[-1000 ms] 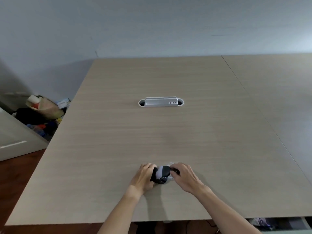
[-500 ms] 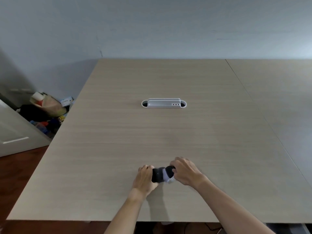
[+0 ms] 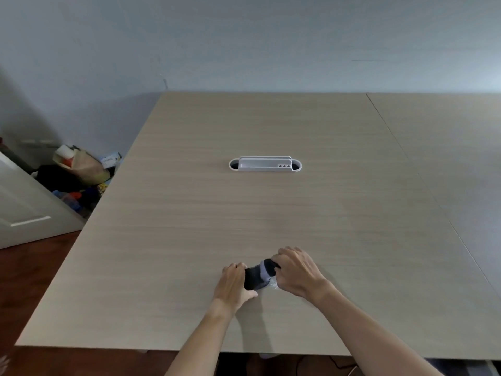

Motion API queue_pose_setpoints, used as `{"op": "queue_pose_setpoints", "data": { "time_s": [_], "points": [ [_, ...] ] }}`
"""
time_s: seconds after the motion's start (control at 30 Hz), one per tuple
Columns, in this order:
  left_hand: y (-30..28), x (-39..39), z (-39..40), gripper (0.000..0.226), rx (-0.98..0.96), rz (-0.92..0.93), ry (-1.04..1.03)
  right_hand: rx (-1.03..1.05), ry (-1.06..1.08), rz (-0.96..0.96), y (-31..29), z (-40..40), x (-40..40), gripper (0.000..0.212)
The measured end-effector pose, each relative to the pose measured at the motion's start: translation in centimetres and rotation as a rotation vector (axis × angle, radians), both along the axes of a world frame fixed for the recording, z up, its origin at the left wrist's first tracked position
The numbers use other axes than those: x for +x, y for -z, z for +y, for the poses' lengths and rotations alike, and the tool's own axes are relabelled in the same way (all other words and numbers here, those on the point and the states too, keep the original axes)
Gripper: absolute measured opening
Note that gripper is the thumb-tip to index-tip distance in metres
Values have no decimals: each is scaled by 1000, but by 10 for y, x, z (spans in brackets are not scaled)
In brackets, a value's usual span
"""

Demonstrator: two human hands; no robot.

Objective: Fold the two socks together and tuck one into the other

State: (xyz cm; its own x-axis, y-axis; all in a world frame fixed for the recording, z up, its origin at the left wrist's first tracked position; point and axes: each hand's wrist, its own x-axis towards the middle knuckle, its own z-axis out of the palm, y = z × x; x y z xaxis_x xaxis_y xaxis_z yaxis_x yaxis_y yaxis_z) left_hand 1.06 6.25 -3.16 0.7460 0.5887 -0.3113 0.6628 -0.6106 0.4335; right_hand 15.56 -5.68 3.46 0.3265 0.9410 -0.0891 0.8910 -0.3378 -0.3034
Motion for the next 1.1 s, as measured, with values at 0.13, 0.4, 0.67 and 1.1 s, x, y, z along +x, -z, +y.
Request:
{"op": "queue_pose_setpoints", "data": {
  "time_s": [0.13,0.4,0.67,1.1],
  "points": [
    [-4,3,1,54,9,4,44,-58,-119,14,2,-4,-11,15],
    [-11,2,2,56,-32,16,14,-30,-8,95,-4,-15,-2,16],
    [-13,2,8,61,-47,64,86,33,246,161,1,-19,1,14],
    [-16,5,7,57,5,77,158,-141,343,450,-8,22,3,20]
  ]
}}
